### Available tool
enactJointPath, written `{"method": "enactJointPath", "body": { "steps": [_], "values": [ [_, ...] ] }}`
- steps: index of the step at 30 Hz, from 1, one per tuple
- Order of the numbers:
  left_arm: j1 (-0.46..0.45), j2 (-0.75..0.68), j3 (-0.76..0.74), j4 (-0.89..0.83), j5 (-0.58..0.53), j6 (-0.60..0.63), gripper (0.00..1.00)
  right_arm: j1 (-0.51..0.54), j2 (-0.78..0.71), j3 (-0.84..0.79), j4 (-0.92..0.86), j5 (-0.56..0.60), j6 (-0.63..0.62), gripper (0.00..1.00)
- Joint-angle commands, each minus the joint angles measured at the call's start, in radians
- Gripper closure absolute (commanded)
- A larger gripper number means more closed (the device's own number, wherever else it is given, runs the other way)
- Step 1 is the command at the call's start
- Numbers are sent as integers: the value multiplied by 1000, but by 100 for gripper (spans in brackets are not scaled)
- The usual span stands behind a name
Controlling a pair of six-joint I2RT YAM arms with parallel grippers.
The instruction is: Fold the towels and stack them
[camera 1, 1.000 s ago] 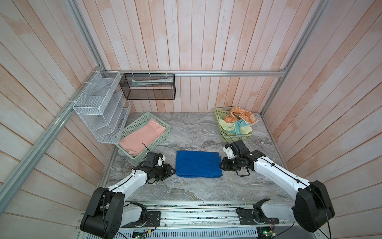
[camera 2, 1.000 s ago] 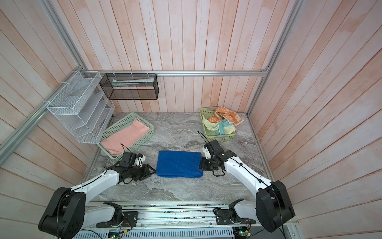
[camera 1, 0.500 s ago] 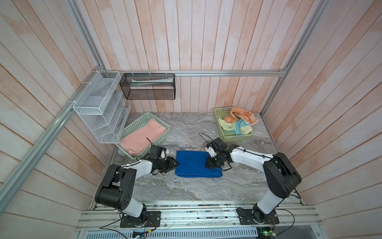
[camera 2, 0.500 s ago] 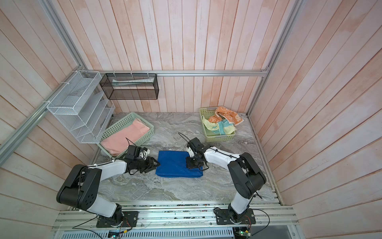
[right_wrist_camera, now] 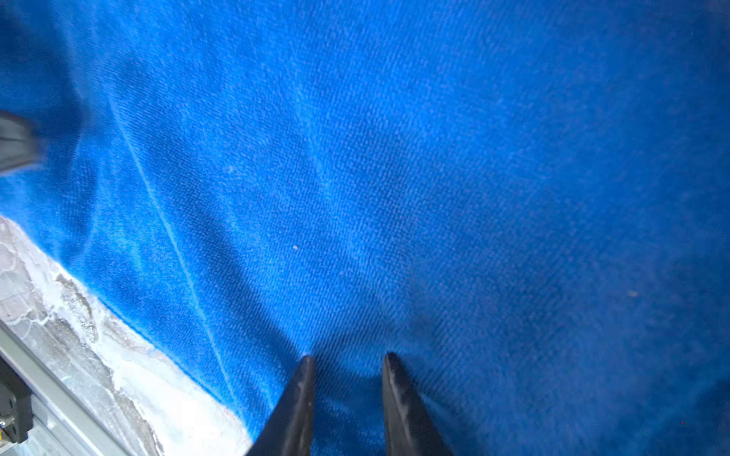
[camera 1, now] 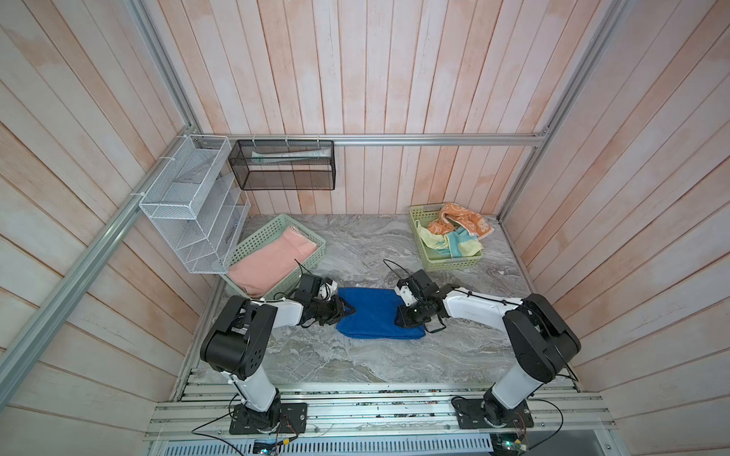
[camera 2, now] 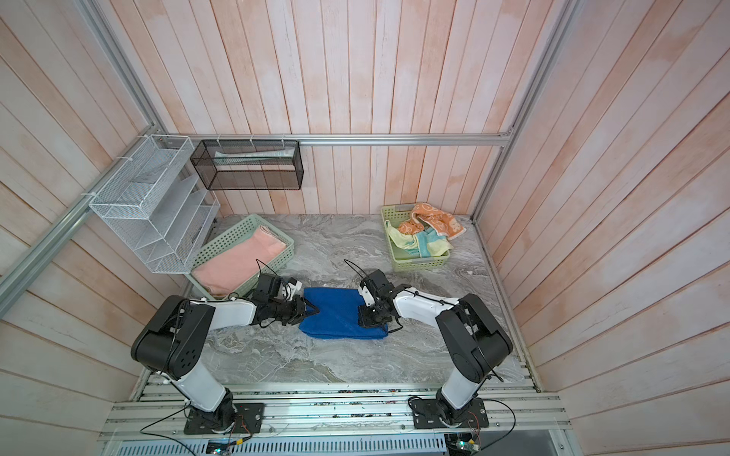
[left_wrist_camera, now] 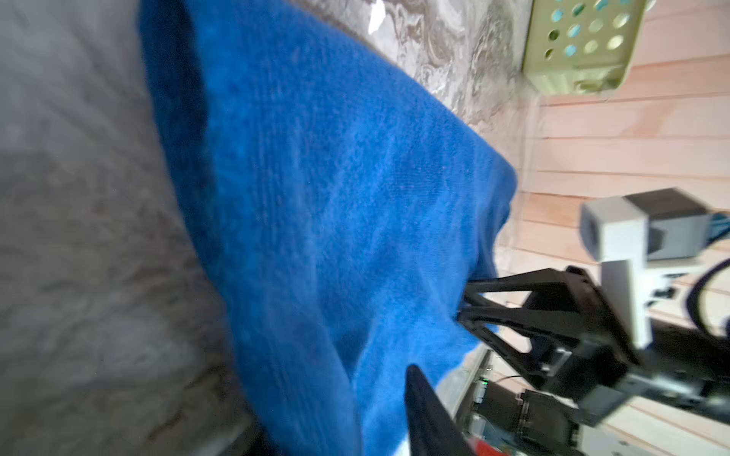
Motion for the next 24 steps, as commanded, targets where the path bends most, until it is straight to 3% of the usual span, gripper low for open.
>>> {"method": "enactJointPath", "body": {
  "steps": [1,3,9,14,21,24],
  "values": [
    [-6,29,36,-59,-32,10,85,4,5,-24,-39,12,-17,68],
    [-6,13,94,-131,-65,58,100,4,-38,-7,-39,16,-29,68],
    [23,-4,386,-401,-160,235,100,4,-117,68,-32,2,-62,68],
    [109,56,667,-550,-223,320,100,4,-126,102,-17,-9,-80,68],
    [289,292,952,-561,-169,280,100,4,-71,99,-11,-47,-74,67],
    [317,396,1002,-596,-156,278,100,4,-77,79,-1,-50,-66,68]
  ]
}}
